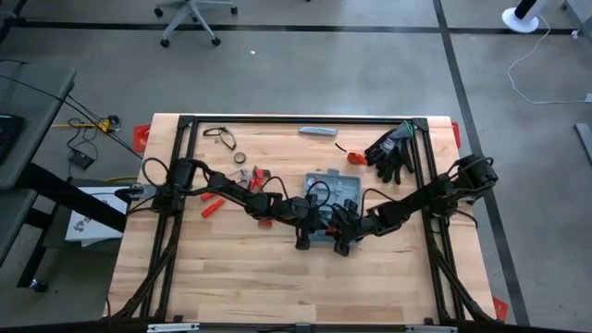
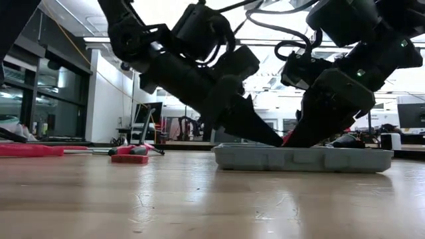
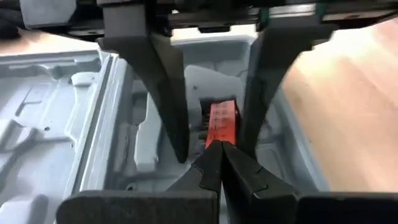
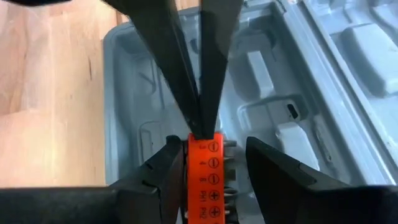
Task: Prefit tool cases
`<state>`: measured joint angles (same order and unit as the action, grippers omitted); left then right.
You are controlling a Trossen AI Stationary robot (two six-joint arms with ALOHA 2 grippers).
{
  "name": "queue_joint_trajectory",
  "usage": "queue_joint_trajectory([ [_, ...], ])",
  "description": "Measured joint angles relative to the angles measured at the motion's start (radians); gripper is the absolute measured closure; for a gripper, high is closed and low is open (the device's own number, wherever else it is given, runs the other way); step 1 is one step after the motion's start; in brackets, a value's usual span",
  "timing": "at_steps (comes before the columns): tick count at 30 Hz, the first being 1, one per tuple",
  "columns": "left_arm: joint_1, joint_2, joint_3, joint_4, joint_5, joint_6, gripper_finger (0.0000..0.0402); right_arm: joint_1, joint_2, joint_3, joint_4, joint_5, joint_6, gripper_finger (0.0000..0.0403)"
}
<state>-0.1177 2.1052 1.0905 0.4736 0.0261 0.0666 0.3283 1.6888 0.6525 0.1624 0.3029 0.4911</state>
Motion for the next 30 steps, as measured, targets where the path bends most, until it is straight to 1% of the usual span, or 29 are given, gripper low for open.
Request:
queue_joint_trajectory([
  [7, 0.0, 0.012, 0.007, -0.005, -0.002, -0.002, 0.0401, 0.0, -0.003, 0.003, -0.036, -0.049, -0.017, 0.024],
  [20, 0.0, 0.014, 0.007, -0.016, 0.018, -0.002, 0.0401, 0.0, -0.015, 0.002, -0.046, -0.052, -0.022, 0.024],
  [30, -0.003, 0.011, 0.005, 0.034, 0.014, 0.006, 0.0401, 0.0, -0.015, 0.001, -0.05, -0.049, -0.021, 0.024],
])
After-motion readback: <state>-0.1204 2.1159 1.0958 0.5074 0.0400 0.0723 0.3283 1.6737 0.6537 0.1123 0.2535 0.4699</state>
